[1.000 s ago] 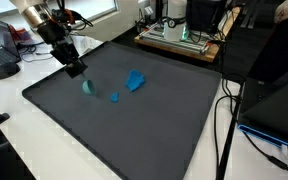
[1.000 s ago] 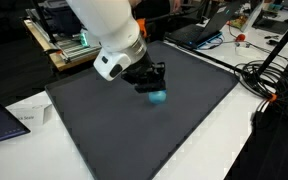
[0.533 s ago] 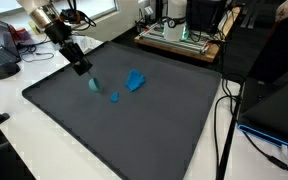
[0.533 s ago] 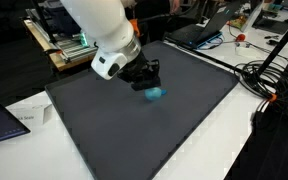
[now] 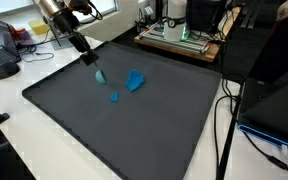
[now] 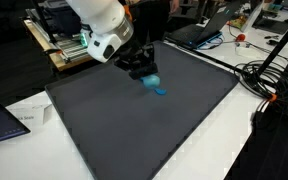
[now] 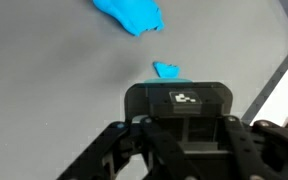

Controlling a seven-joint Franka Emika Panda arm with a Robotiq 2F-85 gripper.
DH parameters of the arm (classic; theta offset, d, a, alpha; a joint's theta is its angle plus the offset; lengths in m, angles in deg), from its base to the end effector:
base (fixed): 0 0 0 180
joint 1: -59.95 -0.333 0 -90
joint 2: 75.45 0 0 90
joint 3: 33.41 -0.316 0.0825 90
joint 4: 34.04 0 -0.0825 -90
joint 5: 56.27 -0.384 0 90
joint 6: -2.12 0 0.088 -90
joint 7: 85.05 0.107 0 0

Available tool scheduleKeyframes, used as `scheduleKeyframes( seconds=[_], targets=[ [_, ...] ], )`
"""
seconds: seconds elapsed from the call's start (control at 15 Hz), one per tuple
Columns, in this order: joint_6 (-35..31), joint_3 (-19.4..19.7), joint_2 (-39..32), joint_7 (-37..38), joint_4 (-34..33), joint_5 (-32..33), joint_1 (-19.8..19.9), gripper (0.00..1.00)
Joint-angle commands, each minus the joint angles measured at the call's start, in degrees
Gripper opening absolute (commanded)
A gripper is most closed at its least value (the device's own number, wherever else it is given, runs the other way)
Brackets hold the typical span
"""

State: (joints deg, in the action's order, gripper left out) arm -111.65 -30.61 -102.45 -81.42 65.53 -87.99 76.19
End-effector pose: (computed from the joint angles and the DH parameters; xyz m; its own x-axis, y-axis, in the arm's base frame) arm 0.6185 -0.1759 0.2978 0.7818 -0.5522 -0.2897 -0.6234 -0.6801 -0.3859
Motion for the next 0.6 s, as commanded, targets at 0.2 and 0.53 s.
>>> scheduleKeyframes(
  seconds=[0.2,0.53],
  targets=[
    [-8.4,0.8,9.8,-3.8,12.9,-2.9,-1.5,0.21],
    [-15.4,0.6,14.8,-3.2,19.6,-2.4,-3.5,0.21]
  ],
)
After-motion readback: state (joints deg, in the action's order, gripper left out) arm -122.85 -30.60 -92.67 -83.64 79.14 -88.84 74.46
